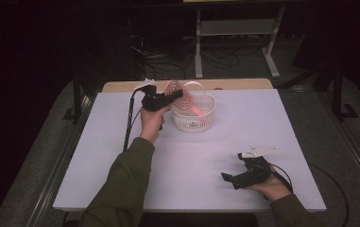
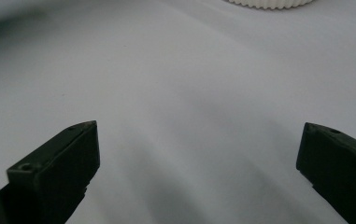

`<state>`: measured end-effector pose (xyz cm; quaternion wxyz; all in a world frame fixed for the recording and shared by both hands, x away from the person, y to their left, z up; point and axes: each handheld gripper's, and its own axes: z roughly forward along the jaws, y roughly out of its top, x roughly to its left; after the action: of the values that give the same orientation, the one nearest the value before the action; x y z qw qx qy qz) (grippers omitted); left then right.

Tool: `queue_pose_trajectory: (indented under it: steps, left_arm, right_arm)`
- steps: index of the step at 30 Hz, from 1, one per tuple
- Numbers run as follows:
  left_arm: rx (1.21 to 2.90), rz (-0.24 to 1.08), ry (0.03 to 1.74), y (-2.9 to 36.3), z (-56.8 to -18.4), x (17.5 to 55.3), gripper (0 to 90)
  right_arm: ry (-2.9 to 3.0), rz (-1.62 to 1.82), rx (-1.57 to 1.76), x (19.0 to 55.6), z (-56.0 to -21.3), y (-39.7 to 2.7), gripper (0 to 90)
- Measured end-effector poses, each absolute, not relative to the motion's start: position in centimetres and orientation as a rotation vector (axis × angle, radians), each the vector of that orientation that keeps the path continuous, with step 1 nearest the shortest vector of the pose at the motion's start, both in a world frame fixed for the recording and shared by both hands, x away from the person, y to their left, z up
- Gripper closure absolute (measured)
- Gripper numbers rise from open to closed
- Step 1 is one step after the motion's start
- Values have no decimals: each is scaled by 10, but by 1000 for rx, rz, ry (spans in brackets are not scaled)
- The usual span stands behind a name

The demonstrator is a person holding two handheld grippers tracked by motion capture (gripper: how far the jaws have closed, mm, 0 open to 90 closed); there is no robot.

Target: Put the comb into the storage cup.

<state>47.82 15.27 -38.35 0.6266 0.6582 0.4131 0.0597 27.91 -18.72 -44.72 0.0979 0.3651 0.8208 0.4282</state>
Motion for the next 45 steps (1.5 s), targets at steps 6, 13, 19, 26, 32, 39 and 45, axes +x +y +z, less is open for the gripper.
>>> queue_pose_trajectory:
  steps: [6,13,19,26,32,39,45]
  left_arm:
    - [1510,139,956,157,-387,478,619]
    - [1511,139,969,161,-390,479,611]
    - [1528,161,967,161,-390,479,594]
    - [1546,184,969,162,-390,479,558]
    - [1556,204,968,163,-391,478,524]
    - [1582,248,972,164,-391,478,451]
    - [1606,274,953,165,-389,476,396]
  right_arm:
    - [2432,1264,1076,279,-447,-187,0]
    - [2433,1262,1078,279,-448,-187,0]
    - [2433,1262,1079,279,-447,-187,0]
    - [2432,1263,1078,279,-447,-187,0]
    - [2432,1261,1078,279,-447,-187,0]
    - [2434,1259,1078,279,-448,-187,0]
    - [2435,1257,1078,279,-448,-187,0]
